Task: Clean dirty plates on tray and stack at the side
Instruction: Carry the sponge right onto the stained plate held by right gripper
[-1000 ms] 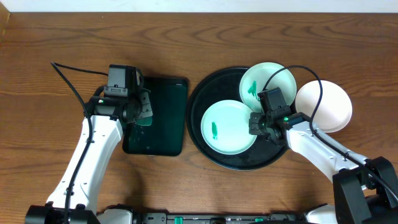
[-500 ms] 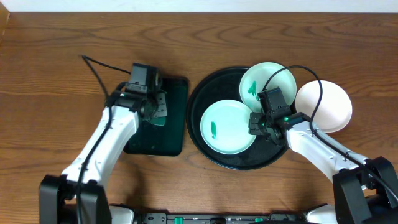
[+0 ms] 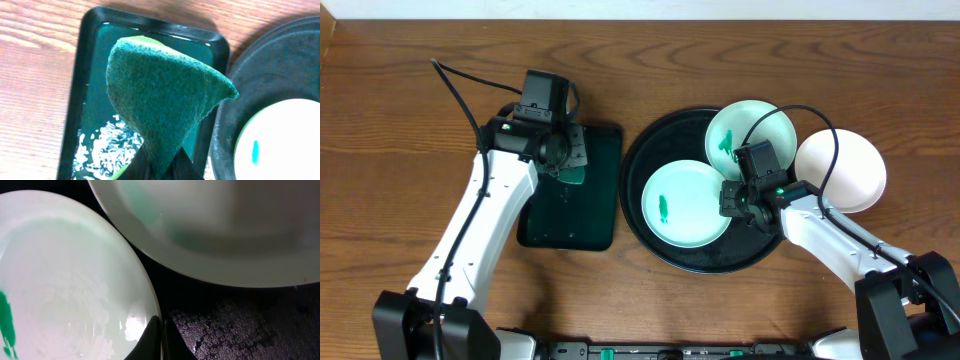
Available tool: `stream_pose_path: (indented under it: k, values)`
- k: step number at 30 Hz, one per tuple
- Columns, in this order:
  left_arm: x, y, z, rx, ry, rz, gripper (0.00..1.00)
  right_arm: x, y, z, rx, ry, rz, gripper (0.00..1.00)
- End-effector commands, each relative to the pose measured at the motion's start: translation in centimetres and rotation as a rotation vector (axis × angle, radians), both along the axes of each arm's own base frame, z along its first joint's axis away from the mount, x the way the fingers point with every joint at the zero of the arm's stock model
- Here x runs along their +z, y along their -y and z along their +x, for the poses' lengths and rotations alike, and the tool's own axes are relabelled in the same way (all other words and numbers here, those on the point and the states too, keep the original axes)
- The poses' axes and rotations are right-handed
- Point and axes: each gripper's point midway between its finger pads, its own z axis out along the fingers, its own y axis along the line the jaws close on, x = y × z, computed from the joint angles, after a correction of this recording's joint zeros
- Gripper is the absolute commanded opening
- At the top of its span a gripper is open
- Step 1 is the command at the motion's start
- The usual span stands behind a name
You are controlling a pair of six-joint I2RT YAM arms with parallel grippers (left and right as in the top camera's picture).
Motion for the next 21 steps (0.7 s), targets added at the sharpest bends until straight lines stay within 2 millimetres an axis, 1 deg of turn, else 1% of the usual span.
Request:
stream_pose_path:
  k: [1, 3, 4, 7, 9, 10, 12, 13, 16, 18, 21]
  values:
    - [0.1, 1.6, 0.1, 0.01, 0.012, -0.024, 0.07, -0.5, 0.0, -0.3, 0.004, -0.013, -0.004, 0.01]
    - [-0.1, 2.8, 0.2, 0.018, 0.018, -0.044, 0.07, -0.5, 0.0, -0.3, 0.004, -0.013, -0.004, 0.01]
    - [-0.4, 4.3, 0.2, 0.046, 0.013, -0.075, 0.07, -0.5, 0.0, -0.3, 0.004, -0.013, -0.004, 0.01]
    - [-1.1, 6.9, -0.1, 0.049, -0.002, -0.104, 0.07, -0.5, 0.0, -0.3, 0.003, -0.013, -0.004, 0.01]
    - [-1.8, 9.1, -0.3, 0.009, -0.004, -0.111, 0.07, -0.5, 0.0, -0.3, 0.004, -0.013, -0.004, 0.01]
    - [-2.1, 9.9, -0.4, -0.006, -0.005, -0.113, 0.07, -0.5, 0.0, -0.3, 0.004, -0.013, -0.004, 0.01]
    - [-3.4, 12.9, -0.9, -0.076, -0.011, -0.112, 0.07, -0.5, 0.0, -0.3, 0.003, -0.013, -0.004, 0.01]
    - [-3.8, 13.7, -1.1, -0.095, -0.015, -0.111, 0.07, -0.5, 0.0, -0.3, 0.003, -0.013, -0.004, 0.01]
    - [-5.2, 15.4, -1.7, -0.109, -0.041, -0.11, 0.07, -0.5, 0.0, -0.3, 0.004, -0.013, -0.004, 0.01]
    - [-6.1, 16.0, -2.1, -0.1, -0.063, -0.109, 0.07, -0.5, 0.0, -0.3, 0.004, -0.013, -0.004, 0.01]
    - [-7.2, 16.3, -2.7, -0.072, -0.099, -0.105, 0.07, -0.5, 0.0, -0.3, 0.004, -0.013, -0.004, 0.01]
